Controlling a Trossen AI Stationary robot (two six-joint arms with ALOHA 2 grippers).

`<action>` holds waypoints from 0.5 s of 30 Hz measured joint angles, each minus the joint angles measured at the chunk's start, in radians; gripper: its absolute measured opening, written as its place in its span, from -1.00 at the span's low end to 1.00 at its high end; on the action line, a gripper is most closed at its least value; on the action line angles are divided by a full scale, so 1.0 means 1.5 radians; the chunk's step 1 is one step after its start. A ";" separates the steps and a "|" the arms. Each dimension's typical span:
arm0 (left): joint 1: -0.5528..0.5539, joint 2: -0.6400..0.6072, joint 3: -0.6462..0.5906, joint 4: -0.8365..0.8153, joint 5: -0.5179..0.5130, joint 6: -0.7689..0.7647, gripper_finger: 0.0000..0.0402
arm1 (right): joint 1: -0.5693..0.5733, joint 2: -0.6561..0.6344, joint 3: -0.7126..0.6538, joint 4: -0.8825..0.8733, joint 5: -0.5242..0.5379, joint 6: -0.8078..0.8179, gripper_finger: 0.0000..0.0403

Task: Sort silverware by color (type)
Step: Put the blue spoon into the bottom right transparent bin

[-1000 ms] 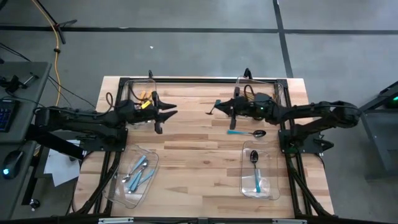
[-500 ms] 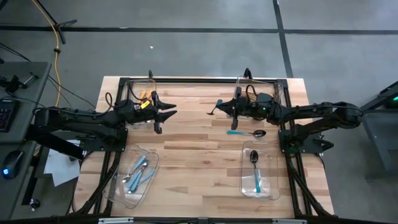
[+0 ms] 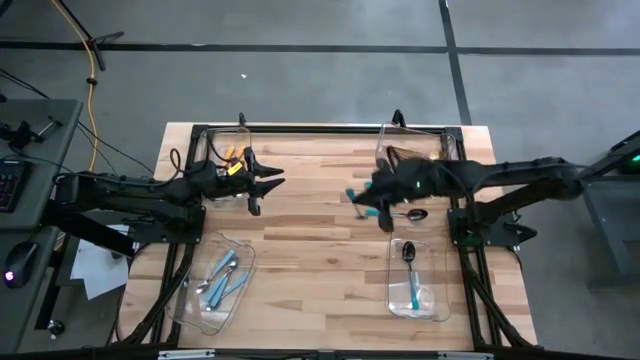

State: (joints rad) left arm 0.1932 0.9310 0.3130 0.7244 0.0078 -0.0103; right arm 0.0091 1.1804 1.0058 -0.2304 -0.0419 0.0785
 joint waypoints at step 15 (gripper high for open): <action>0.000 0.000 0.000 -0.002 0.004 -0.027 -0.47 | 0.285 0.043 0.266 -0.685 0.184 0.663 -1.00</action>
State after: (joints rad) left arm 0.1936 0.9310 0.3130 0.7216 0.0135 -0.0505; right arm 0.4363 1.2442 1.4042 -1.2576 0.2347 1.0735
